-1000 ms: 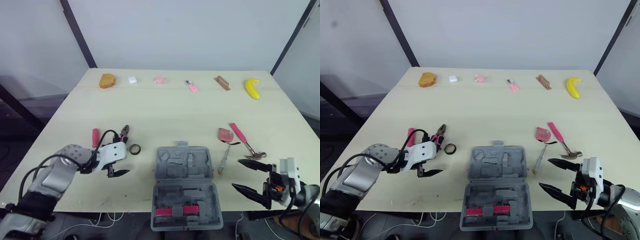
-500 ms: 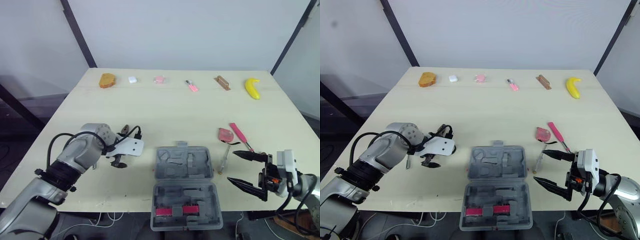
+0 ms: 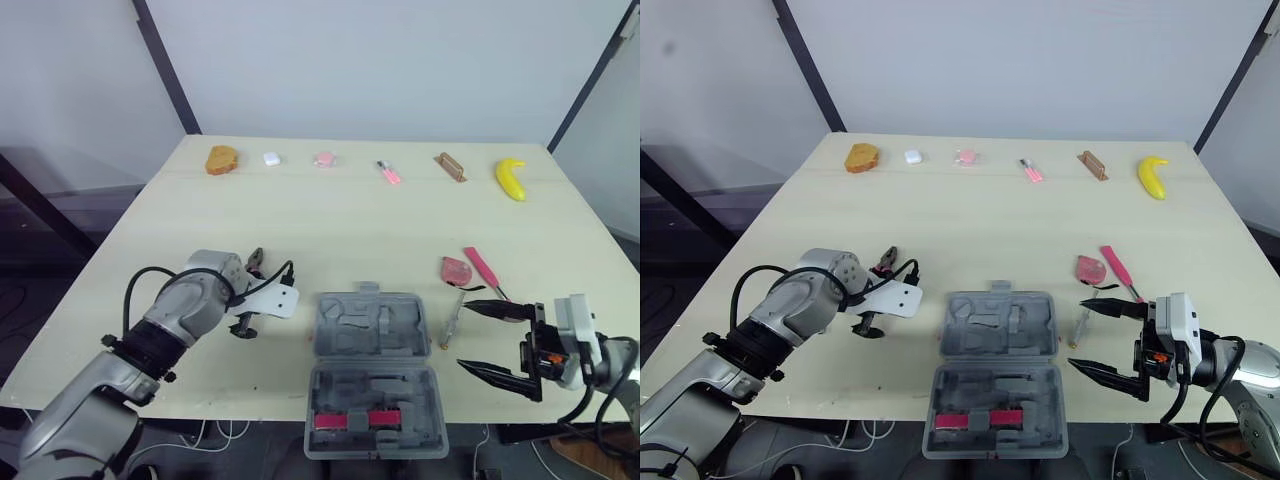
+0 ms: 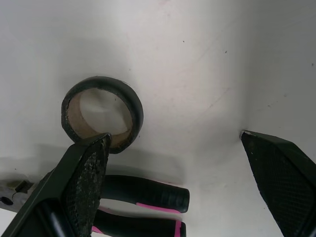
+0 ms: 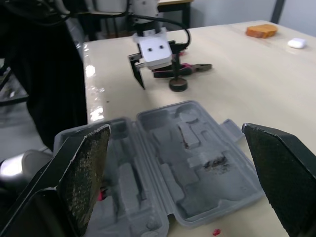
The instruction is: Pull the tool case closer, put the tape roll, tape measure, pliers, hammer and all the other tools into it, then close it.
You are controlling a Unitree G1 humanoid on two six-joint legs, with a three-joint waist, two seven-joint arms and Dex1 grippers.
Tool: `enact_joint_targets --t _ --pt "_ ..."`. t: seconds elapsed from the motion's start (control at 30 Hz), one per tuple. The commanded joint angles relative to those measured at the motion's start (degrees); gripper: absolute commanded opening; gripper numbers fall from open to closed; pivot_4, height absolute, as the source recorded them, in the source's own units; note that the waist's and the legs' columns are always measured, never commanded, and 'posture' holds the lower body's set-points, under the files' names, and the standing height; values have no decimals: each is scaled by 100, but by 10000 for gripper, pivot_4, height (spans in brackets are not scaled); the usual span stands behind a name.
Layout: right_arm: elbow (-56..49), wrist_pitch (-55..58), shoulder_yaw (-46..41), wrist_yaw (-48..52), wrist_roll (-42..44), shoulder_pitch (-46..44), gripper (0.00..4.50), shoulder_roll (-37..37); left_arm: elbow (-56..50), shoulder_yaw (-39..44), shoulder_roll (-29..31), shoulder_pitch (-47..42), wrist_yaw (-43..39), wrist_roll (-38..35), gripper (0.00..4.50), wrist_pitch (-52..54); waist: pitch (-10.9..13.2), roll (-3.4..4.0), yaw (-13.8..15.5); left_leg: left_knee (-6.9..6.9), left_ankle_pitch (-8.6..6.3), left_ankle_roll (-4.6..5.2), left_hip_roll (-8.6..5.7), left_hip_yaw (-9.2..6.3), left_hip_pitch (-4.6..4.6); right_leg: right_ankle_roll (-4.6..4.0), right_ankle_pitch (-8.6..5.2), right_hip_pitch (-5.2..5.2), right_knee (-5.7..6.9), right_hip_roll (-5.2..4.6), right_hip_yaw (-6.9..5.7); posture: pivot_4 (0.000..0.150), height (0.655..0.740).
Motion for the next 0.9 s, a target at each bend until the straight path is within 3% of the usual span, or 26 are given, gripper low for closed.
enact_joint_targets --t 0.03,0.07,0.17,0.33,0.37,0.4,0.63,0.9 --pt "-148 -125 -49 61 -7 -92 45000 -59 105 -49 -82 -181 17 119 44614 -74 0 0 5 0 0 0 0 0 0 0 0 0 0 0 -1 1500 7400" --pt "-143 -128 -40 55 -19 -99 45000 -52 182 -69 -106 -210 66 158 44614 -131 0 0 8 1 0 0 0 -1 -1 0 0 0 0 0 -1 1500 7400" --pt "-131 -137 -10 28 -48 -120 45000 -20 352 -107 -167 -262 85 206 36703 -214 -1 1 10 2 0 0 0 -1 0 0 0 1 0 0 -1 1500 7400" --pt "-97 -217 34 33 -122 -95 45000 21 517 -156 -333 -388 68 203 11462 -301 -1 2 94 11 0 0 0 -4 1 0 1 4 6 0 -5 1500 7400" --pt "-88 -229 44 36 -137 -97 45000 25 587 -169 -360 -420 90 226 2787 -342 -1 2 96 16 0 0 0 -4 0 0 1 5 6 0 -6 1500 7400" --pt "-83 -237 49 36 -148 -102 45000 30 648 -184 -379 -446 102 245 207 -380 -1 2 96 21 0 1 0 -6 -1 0 1 9 4 0 -8 1500 7400" --pt "-54 -266 91 28 -185 -127 45000 57 534 -108 -335 -575 -191 107 207 -576 -1 2 89 30 0 1 0 -9 -1 0 1 14 5 0 -10 1500 7400" --pt "73 -330 116 74 -205 -168 45000 81 -608 262 -63 -587 -1053 -460 207 -105 1 -1 83 32 0 1 2 -10 -4 0 1 14 3 0 -11 1500 7400"
